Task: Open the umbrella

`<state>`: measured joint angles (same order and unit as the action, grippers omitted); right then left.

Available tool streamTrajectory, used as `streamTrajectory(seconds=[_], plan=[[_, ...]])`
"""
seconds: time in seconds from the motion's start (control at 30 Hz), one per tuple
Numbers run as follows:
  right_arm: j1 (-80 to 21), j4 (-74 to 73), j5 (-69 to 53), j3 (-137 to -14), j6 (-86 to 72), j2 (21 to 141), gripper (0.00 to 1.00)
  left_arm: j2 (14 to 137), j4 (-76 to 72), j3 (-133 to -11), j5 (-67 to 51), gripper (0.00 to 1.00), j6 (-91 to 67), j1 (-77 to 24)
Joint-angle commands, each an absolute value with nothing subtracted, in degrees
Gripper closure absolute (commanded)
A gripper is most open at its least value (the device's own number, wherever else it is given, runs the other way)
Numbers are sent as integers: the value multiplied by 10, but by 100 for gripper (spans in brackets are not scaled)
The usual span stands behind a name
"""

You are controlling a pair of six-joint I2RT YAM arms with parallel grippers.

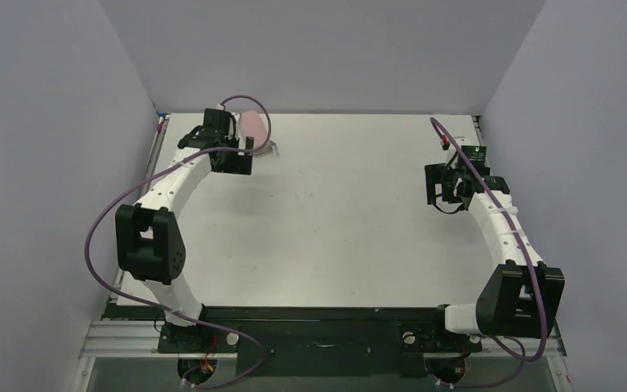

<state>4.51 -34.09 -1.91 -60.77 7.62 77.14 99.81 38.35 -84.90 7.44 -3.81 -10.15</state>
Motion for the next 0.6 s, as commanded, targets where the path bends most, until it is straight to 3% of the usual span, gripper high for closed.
streamTrajectory(seconds=[0.0, 0.33, 0.57], plan=[[46, -340, -21, -621, 74, 753, 10, 1030, 357, -916, 70, 3, -83, -121], [46, -377, 21, -642, 89, 747, 10, 1118, 253, -978, 171, 1, -182, -208], [46, -384, 36, -641, 90, 746, 10, 1211, 226, -1039, 165, 27, -204, -221]])
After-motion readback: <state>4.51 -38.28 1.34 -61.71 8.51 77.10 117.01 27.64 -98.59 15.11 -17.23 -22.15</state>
